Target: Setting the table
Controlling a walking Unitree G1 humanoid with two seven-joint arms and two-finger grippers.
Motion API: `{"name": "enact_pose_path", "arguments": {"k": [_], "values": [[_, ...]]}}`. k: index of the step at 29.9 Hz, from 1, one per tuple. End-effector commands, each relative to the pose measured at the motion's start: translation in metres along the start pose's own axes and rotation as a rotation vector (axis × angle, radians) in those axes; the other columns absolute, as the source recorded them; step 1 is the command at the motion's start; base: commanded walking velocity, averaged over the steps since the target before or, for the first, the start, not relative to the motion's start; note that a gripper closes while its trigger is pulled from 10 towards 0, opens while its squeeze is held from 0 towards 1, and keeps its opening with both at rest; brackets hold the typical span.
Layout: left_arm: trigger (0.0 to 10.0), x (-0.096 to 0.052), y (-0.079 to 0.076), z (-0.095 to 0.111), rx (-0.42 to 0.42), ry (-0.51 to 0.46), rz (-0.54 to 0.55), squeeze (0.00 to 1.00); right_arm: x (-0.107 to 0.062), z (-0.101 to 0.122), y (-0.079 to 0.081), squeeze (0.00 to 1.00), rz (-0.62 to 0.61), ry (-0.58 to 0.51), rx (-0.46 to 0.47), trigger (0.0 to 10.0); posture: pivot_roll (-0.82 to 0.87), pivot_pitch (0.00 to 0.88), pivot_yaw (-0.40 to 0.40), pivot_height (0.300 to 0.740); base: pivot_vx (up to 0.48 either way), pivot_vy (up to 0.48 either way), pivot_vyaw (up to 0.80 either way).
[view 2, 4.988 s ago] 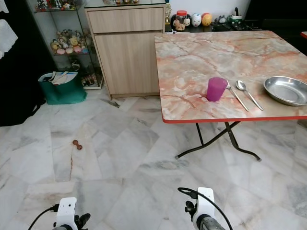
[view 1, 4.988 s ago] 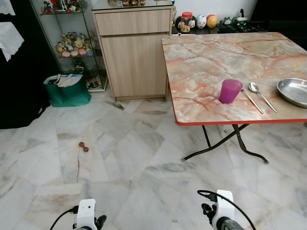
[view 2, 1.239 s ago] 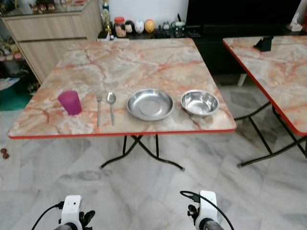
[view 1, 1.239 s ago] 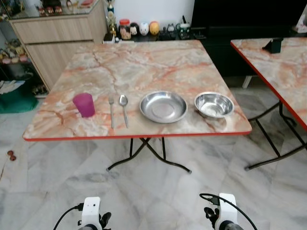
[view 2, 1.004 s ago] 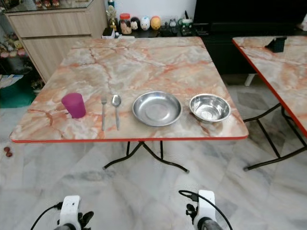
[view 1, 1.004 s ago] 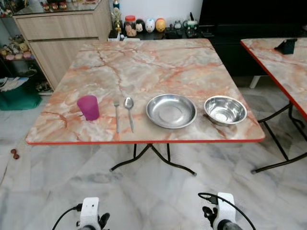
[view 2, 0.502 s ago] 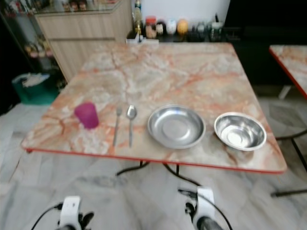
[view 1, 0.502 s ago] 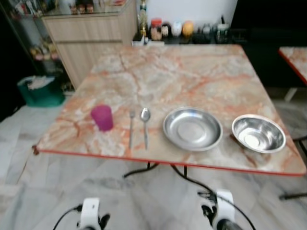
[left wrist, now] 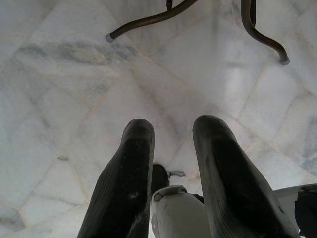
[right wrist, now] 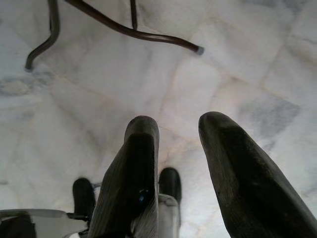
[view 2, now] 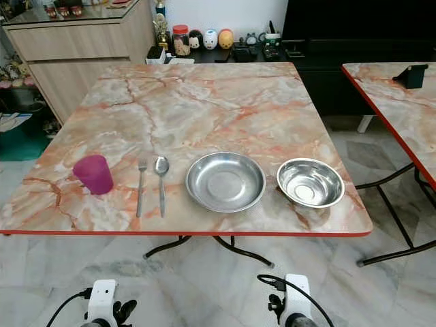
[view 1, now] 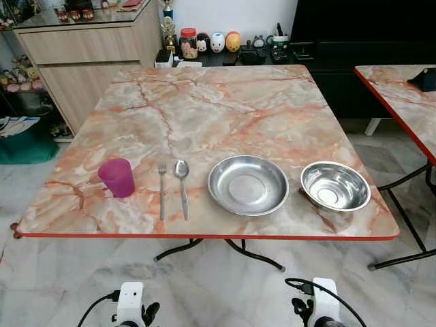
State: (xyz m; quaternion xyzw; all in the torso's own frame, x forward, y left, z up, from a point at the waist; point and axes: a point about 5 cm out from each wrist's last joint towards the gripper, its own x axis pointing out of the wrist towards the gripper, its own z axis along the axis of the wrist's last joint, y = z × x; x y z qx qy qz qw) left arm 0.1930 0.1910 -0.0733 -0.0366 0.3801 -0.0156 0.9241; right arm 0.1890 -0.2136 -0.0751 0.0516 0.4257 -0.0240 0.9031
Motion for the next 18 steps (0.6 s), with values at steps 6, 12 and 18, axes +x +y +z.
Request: {"name": "enact_pose_path", "arguments": {"k": [6, 12, 18], "values": [[10.0, -0.003, 0.002, -0.008, -0.011, 0.026, 0.003, 0.00, -0.002, -0.007, -0.004, 0.00, -0.016, 0.026, 0.017, 10.0, -0.06, 0.000, 0.019, 0.740, 0.000, 0.000, 0.00], [10.0, -0.003, 0.004, -0.010, -0.018, 0.036, 0.016, 0.00, -0.002, -0.009, -0.002, 0.00, -0.013, 0.036, 0.016, 10.0, -0.06, 0.000, 0.019, 0.740, 0.000, 0.000, 0.00], [10.0, -0.006, 0.015, -0.001, 0.023, -0.045, 0.057, 0.00, -0.003, -0.010, -0.005, 0.00, -0.020, 0.038, 0.018, 10.0, -0.05, 0.000, 0.023, 0.740, 0.000, 0.000, 0.00]]}}
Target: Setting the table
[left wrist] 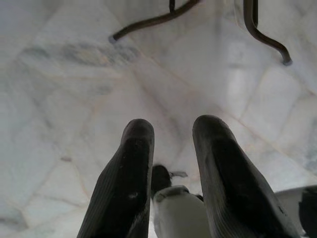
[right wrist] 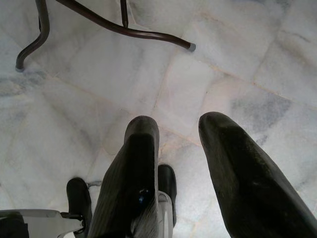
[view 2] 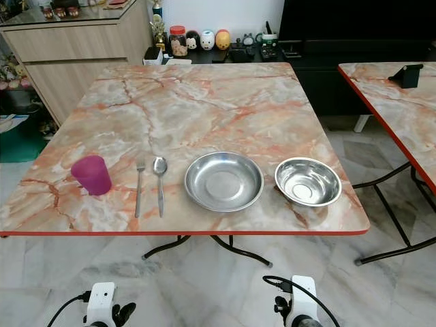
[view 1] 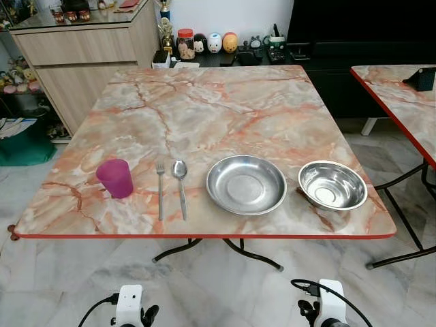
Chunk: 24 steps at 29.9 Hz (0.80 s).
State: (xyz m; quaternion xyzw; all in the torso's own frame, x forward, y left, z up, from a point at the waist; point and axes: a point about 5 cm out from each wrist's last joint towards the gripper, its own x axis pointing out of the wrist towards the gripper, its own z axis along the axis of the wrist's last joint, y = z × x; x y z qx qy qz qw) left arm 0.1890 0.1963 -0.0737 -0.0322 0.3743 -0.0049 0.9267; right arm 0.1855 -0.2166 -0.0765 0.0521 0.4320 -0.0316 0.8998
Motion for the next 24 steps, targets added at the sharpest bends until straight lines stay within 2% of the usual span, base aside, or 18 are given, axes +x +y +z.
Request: {"name": "enact_pose_path", "arguments": {"k": [1, 6, 9, 10, 12, 13, 16, 18, 21, 24], "values": [[10.0, -0.003, 0.010, 0.001, 0.023, -0.032, 0.034, 0.00, -0.002, -0.007, -0.002, 0.00, -0.005, 0.025, 0.011, 10.0, -0.05, 0.000, 0.023, 0.740, 0.000, 0.000, 0.00], [10.0, -0.010, 0.019, 0.007, 0.039, -0.154, 0.059, 0.00, -0.003, -0.007, -0.006, 0.00, -0.012, 0.027, 0.010, 10.0, -0.04, 0.000, 0.022, 0.740, 0.000, 0.000, 0.00], [10.0, -0.018, 0.024, 0.013, 0.054, -0.272, 0.059, 0.00, -0.003, -0.007, -0.006, 0.00, -0.011, 0.029, 0.008, 10.0, -0.04, 0.000, 0.021, 0.740, 0.000, 0.000, 0.00], [10.0, -0.024, 0.024, 0.017, 0.070, -0.339, 0.057, 0.00, -0.002, -0.007, -0.005, 0.00, -0.009, 0.029, 0.006, 10.0, -0.03, 0.000, 0.020, 0.740, 0.000, 0.000, 0.00], [10.0, -0.028, 0.024, 0.021, 0.081, -0.385, 0.054, 0.00, -0.002, -0.007, -0.004, 0.00, -0.007, 0.029, 0.005, 10.0, -0.03, 0.000, 0.020, 0.740, 0.000, 0.000, 0.00], [10.0, -0.037, 0.023, 0.027, 0.100, -0.446, 0.052, 0.00, -0.001, -0.007, 0.000, 0.00, -0.001, 0.029, 0.003, 10.0, -0.03, 0.000, 0.018, 0.740, 0.000, 0.000, 0.00], [10.0, -0.052, 0.021, 0.036, 0.116, -0.524, 0.059, 0.00, 0.000, -0.006, 0.005, 0.00, 0.005, 0.029, 0.001, 10.0, -0.03, 0.000, 0.018, 0.740, 0.000, 0.000, 0.00], [10.0, -0.071, 0.018, 0.043, 0.136, -0.588, 0.078, 0.00, 0.001, -0.007, 0.010, 0.00, 0.012, 0.030, -0.002, 10.0, -0.03, 0.000, 0.015, 0.740, 0.000, 0.000, 0.00], [10.0, -0.079, 0.016, 0.050, 0.140, -0.627, 0.097, 0.00, 0.001, -0.007, 0.011, 0.00, 0.014, 0.030, -0.003, 10.0, -0.02, 0.000, 0.012, 0.740, 0.000, 0.000, 0.00], [10.0, -0.097, 0.015, 0.066, 0.125, -0.704, 0.150, 0.00, 0.002, -0.007, 0.013, 0.00, 0.015, 0.032, -0.007, 10.0, -0.01, 0.000, 0.003, 0.740, 0.000, 0.000, 0.00]]}}
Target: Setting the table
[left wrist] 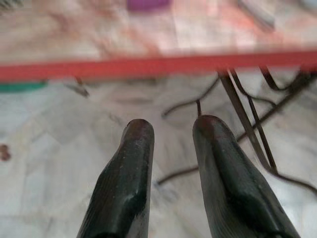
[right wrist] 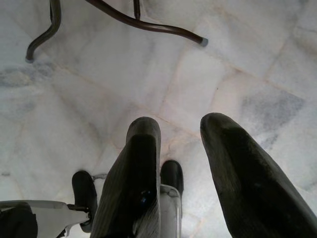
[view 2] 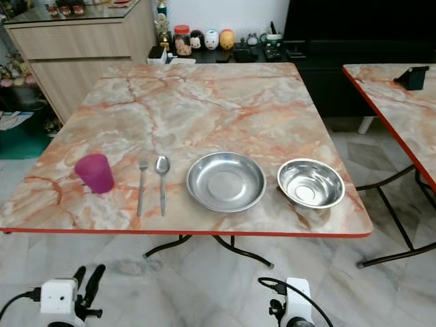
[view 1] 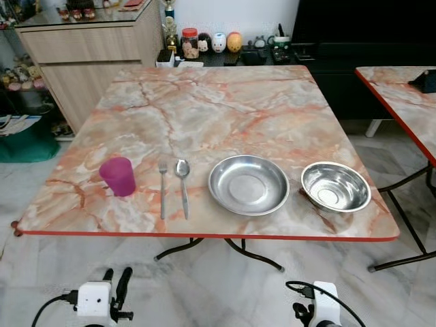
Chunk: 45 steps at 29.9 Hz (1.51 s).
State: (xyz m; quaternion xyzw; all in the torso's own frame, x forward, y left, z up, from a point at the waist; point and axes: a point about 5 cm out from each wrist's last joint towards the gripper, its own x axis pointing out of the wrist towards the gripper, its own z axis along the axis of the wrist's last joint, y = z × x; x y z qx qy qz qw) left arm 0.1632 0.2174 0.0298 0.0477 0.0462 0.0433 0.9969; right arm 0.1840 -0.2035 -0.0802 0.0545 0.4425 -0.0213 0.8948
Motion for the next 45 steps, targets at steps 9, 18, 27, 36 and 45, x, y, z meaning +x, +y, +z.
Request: {"name": "enact_pose_path", "arguments": {"k": [9, 18, 27, 36, 45], "values": [[10.0, 0.043, 0.013, 0.094, 0.027, -0.290, 0.199, 0.00, 0.000, -0.002, 0.000, 0.00, 0.003, 0.008, -0.012, 10.0, 0.00, 0.000, -0.006, 0.740, 0.000, 0.000, 0.00], [10.0, 0.070, -0.019, 0.121, 0.012, -0.345, -0.008, 0.00, -0.001, -0.002, -0.001, 0.00, -0.015, 0.002, 0.010, 10.0, -0.02, 0.000, 0.012, 0.740, 0.000, 0.000, 0.00], [10.0, 0.079, -0.041, 0.119, -0.054, -0.300, -0.116, 0.00, 0.000, 0.001, -0.001, 0.00, -0.042, -0.005, 0.037, 10.0, -0.04, 0.000, 0.023, 0.740, 0.000, 0.000, 0.00], [10.0, 0.081, -0.041, 0.120, -0.062, -0.298, -0.130, 0.00, -0.002, -0.006, -0.006, 0.00, -0.044, 0.004, 0.052, 10.0, -0.04, 0.000, 0.022, 0.740, 0.000, 0.000, -0.41], [10.0, 0.082, -0.044, 0.117, -0.067, -0.284, -0.145, 0.00, -0.002, -0.006, -0.006, 0.00, -0.047, 0.001, 0.038, 10.0, -0.04, 0.000, 0.020, 0.740, 0.000, 0.000, -0.36]]}}
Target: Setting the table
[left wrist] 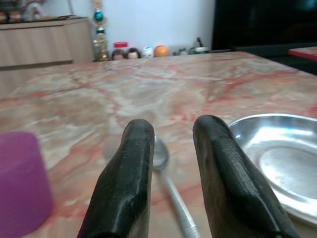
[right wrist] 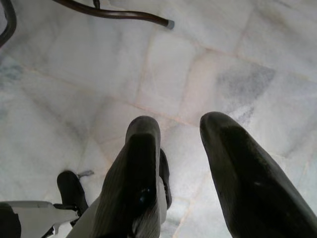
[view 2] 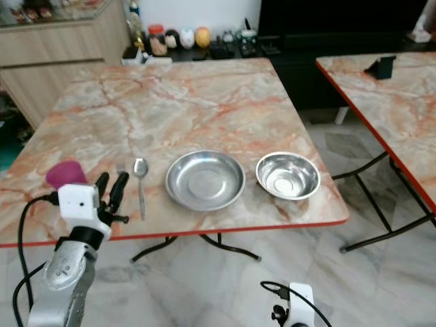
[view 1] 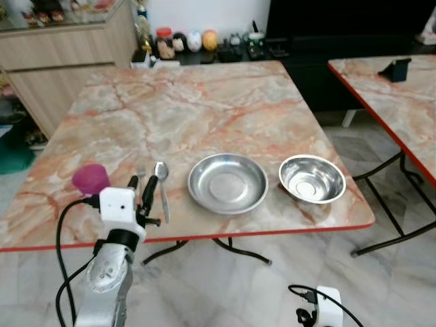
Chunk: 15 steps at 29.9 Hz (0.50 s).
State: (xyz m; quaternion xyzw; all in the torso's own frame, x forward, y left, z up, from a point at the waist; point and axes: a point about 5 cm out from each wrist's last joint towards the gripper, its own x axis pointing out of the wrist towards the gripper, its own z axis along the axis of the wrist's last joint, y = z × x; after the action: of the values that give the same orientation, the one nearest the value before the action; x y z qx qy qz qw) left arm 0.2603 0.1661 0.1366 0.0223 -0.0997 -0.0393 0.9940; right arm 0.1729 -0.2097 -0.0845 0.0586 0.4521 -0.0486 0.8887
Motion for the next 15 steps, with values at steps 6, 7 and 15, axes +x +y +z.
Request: {"name": "enact_pose_path", "arguments": {"k": [6, 7, 15], "values": [[10.0, -0.0007, 0.0040, -0.0026, -0.008, 0.011, 0.005, 0.00, 0.0009, 0.0038, 0.0021, 0.00, 0.001, -0.018, 0.001, 10.0, -0.04, 0.000, 0.019, 0.740, 0.000, 0.000, 0.00], [10.0, -0.0007, 0.0040, -0.0026, -0.008, 0.011, 0.005, 0.00, 0.0009, 0.0038, 0.0021, 0.00, 0.001, -0.018, 0.001, 10.0, -0.04, 0.000, 0.019, 0.740, 0.000, 0.000, 0.00], [10.0, -0.0001, 0.0028, -0.0025, -0.015, 0.010, 0.002, 0.00, 0.0010, 0.0036, 0.0030, 0.00, 0.009, -0.015, -0.006, 10.0, -0.04, 0.000, 0.015, 0.740, 0.000, 0.000, -0.33]]}}
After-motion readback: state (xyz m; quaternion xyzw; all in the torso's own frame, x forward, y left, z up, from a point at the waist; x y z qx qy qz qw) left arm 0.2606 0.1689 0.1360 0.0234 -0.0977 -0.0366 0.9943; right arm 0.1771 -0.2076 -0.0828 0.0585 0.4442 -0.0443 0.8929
